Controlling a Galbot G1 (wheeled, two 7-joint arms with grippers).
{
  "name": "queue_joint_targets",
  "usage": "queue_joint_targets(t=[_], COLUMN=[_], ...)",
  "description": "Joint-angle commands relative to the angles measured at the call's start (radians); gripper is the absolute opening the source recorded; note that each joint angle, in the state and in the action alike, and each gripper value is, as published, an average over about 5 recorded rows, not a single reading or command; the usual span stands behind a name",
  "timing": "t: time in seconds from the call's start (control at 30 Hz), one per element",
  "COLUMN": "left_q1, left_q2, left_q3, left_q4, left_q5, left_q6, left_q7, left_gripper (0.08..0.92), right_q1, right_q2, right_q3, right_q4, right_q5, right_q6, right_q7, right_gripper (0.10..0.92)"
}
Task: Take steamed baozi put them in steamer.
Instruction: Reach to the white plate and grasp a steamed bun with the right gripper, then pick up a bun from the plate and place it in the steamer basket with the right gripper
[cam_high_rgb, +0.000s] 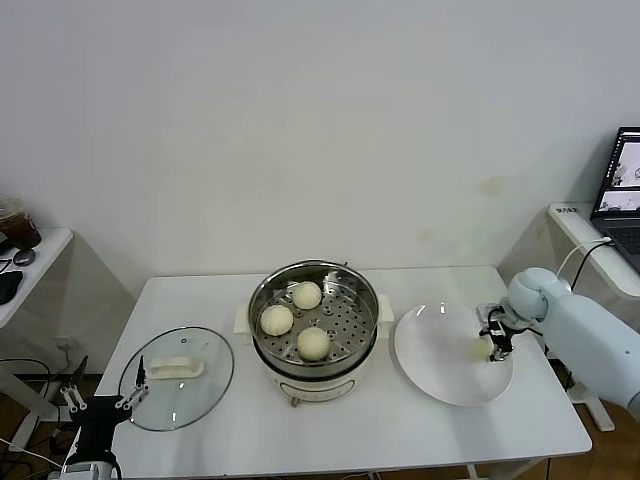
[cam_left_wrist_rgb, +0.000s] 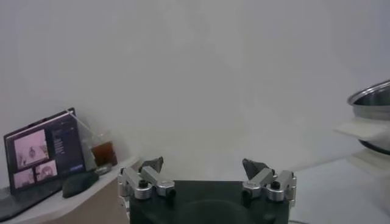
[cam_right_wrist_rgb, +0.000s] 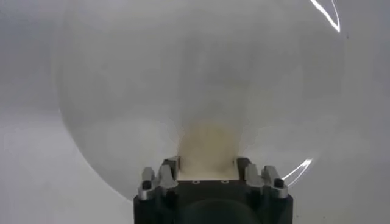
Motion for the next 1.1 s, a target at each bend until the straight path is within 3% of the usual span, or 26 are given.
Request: queue_joint_targets(t=[0.03, 0.47, 0.77, 0.93, 1.1], left_q1=[0.000, -0.028, -0.053, -0.056, -0.050], left_q2=[0.001, 0.012, 0.038, 0.038, 0.036], left_q3=[-0.001, 0.019, 0.021, 0.020, 0.012], left_q4=[-0.003, -0.012, -0.015, -0.018, -0.023], left_q5=[-0.002, -0.013, -0.027, -0.028, -0.032], left_q6=[-0.001, 0.004, 0.010, 0.010, 0.009], left_q7=[0.000, 0.000, 0.002, 0.003, 0.003], left_gripper=[0.823, 0.823, 0.823, 0.823, 0.823], right_q1=[0.045, 0.577, 0.988, 1.015, 0.937], right_q2=[-0.030, -0.121, 0.060, 0.195, 0.300], right_q3=[-0.038, -0.433, -0.782, -0.832, -0.831], right_q4=[0.043, 0.237, 0.444, 0.501, 0.494], right_q5=[0.037, 0.379, 0.705, 0.876, 0.946], right_q6=[-0.009, -0.092, -0.224, -0.379, -0.502], right_q7=[-0.017, -0.042, 0.029, 0.153, 0.219], right_gripper=[0.514, 0.394, 0.355, 0.342, 0.347])
